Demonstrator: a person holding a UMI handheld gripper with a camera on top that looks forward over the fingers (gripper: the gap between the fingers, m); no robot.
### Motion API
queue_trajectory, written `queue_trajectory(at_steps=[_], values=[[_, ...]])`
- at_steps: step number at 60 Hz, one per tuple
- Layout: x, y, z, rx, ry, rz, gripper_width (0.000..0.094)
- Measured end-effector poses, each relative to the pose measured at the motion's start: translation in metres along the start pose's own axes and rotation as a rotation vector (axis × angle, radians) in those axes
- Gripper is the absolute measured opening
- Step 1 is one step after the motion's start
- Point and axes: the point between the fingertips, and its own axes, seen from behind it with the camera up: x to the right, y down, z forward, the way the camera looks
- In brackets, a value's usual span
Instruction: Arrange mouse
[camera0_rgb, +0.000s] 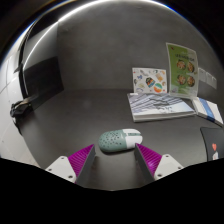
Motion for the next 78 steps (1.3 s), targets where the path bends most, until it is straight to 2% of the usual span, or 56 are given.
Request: queue_trajectory(at_steps=[2, 3, 4, 5, 9, 17, 30, 38, 41, 45, 46, 47, 48, 50, 51, 52, 53, 59, 64, 70, 74, 78], values=[[-0.003, -0.005, 0.009, 0.000, 0.010, 0.008, 0.0828], [-0.005, -0.003, 0.012, -0.020, 0.014, 0.021, 0.0899], [-0.007, -0.007, 0.012, -0.027, 0.020, 0.029, 0.0845], [-0.011, -0.013, 0.015, -0.017, 0.019, 0.031, 0.0839], [-0.020, -0.018, 0.028, -0.040, 0.012, 0.046, 0.0848], [-0.020, -0.027, 0.056, -0.079, 0.126, -0.007, 0.0847], [-0.023, -0.037, 0.078, -0.137, 0.232, 0.069, 0.0834], [-0.021, -0.044, 0.087, -0.126, 0.281, 0.101, 0.0829], [-0.019, -0.047, 0.090, -0.112, 0.297, 0.113, 0.0788], [-0.022, -0.049, 0.093, -0.092, 0.289, 0.106, 0.0567], [-0.022, -0.048, 0.092, -0.090, 0.288, 0.106, 0.0565], [-0.022, -0.048, 0.093, -0.085, 0.287, 0.103, 0.0605], [-0.023, -0.048, 0.094, -0.084, 0.285, 0.102, 0.0524], [-0.023, -0.048, 0.093, -0.084, 0.277, 0.098, 0.0493], [-0.023, -0.048, 0.093, -0.086, 0.273, 0.100, 0.0543], [-0.024, -0.048, 0.093, -0.085, 0.268, 0.100, 0.0524], [-0.024, -0.048, 0.092, -0.086, 0.262, 0.102, 0.0462], [-0.034, -0.048, 0.084, -0.098, 0.208, 0.082, 0.0416], [-0.056, -0.067, 0.062, -0.033, 0.111, 0.044, 0.0416], [-0.069, -0.108, 0.004, 0.062, -0.006, 0.036, 0.0417], [-0.039, -0.146, -0.045, 0.169, 0.000, -0.019, 0.0416], [0.012, -0.181, -0.101, 0.272, 0.054, -0.077, 0.0415]])
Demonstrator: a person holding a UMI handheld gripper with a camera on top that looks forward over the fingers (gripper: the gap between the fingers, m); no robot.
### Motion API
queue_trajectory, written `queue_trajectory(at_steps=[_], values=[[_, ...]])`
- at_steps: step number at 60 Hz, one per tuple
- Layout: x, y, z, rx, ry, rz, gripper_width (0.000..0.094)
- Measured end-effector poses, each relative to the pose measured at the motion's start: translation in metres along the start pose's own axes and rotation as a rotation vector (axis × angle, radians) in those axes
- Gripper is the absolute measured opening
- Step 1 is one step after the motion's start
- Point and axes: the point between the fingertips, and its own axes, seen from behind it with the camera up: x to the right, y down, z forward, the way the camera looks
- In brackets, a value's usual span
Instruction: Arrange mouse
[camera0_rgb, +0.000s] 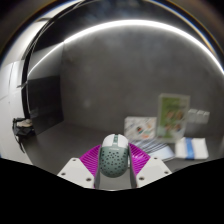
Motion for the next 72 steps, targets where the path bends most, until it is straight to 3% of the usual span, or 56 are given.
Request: queue_trajectory(at_steps=[5, 10, 17, 24, 32, 38, 40, 41, 43, 44, 45, 47, 48, 53, 56, 72], values=[[0.101, -0.038, -0.051, 0.105, 0.102, -0.052, 0.0412], [0.207, -0.035, -0.093, 0.126, 0.238, -0.069, 0.0409], [0.328, 0.047, -0.113, -0.007, 0.350, -0.004, 0.0407], [0.380, 0.153, -0.103, -0.194, 0.351, 0.075, 0.0411], [0.394, 0.214, -0.088, -0.299, 0.289, 0.118, 0.0413], [0.394, 0.240, -0.085, -0.340, 0.284, 0.127, 0.0426], [0.394, 0.235, -0.083, -0.311, 0.285, 0.132, 0.0436], [0.394, 0.237, -0.084, -0.318, 0.286, 0.132, 0.0521], [0.394, 0.237, -0.084, -0.322, 0.289, 0.134, 0.0506], [0.394, 0.237, -0.083, -0.323, 0.291, 0.130, 0.0585], [0.395, 0.238, -0.083, -0.332, 0.291, 0.123, 0.0553], [0.397, 0.239, -0.083, -0.339, 0.302, 0.112, 0.0575], [0.399, 0.239, -0.084, -0.339, 0.316, 0.111, 0.0685], [0.403, 0.238, -0.098, -0.353, 0.375, 0.109, 0.0898], [0.392, 0.235, -0.108, -0.343, 0.378, 0.136, 0.0833], [0.317, 0.221, -0.180, -0.287, 0.357, 0.281, 0.0848]])
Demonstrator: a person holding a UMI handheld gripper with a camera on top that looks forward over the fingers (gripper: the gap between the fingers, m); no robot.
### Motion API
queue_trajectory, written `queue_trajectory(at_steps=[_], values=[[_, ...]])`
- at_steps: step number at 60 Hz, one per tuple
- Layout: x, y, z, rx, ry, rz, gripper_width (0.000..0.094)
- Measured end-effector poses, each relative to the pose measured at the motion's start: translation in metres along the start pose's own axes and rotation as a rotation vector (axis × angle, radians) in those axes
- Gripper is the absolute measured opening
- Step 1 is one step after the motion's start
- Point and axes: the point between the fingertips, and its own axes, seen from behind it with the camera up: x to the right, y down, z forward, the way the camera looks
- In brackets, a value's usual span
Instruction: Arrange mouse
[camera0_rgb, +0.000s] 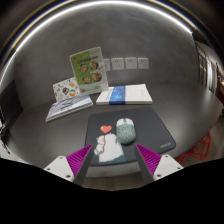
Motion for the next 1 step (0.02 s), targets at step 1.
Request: queue_trajectory(at_steps=[1], values=[[-0.0001, 0.0034, -0.0047, -0.001, 0.001, 0.004, 0.0851]])
